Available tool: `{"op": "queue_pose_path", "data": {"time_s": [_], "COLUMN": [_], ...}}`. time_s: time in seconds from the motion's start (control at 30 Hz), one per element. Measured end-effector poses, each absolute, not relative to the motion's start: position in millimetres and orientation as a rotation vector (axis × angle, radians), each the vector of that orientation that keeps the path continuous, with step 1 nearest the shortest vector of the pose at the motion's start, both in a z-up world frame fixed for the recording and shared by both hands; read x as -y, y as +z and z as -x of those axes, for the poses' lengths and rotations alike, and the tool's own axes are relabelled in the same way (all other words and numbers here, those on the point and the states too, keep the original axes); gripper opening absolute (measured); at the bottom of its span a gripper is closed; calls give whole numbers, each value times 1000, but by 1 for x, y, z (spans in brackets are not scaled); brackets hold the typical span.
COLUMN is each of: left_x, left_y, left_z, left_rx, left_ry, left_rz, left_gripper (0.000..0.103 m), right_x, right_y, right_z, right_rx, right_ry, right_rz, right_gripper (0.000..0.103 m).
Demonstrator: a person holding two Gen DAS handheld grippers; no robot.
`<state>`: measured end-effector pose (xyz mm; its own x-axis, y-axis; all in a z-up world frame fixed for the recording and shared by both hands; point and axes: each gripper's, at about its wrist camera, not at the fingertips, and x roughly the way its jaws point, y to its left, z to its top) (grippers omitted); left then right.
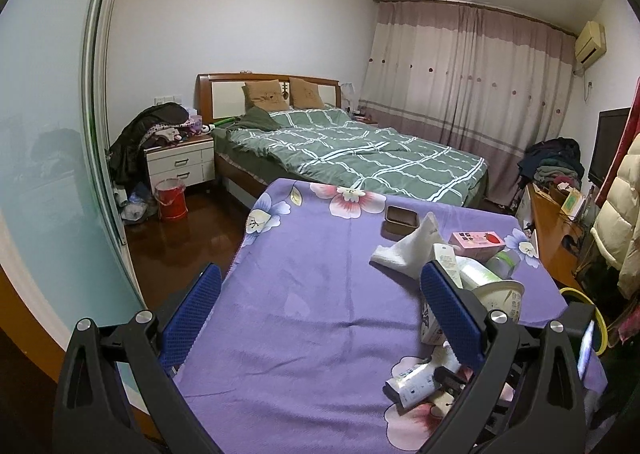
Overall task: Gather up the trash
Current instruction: 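Grasp the grey crumpled wrapper with the right gripper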
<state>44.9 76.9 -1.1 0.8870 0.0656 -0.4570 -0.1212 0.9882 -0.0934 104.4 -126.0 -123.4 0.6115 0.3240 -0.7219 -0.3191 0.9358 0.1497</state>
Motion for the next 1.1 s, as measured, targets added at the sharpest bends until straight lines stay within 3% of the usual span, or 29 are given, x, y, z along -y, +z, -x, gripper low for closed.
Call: {"op": "queue_pose_path", "data": {"time_s": [0.13, 0.33, 0.4, 1.1], "left_x": [-79, -76, -74, -32], "left_y": [-3, -8, -9, -14], "left_z": [-44, -48, -49, -59], "left_rx": [-473, -485, -491, -519], "left_ry": [101, 99, 94, 18], "left_rz": [116, 115, 110, 74], "left_gripper": [98, 98, 98, 98], "right_x": [121, 123, 129, 240], "right_y": [-126, -125, -121, -44], "right_z": [-116, -113, -110, -76], "right_rx": [-846, -853, -844, -536], "right_ry": [373, 431, 447, 224], "right_rz": [-20, -64, -85, -116], "right_gripper": [42, 18, 15, 13]}}
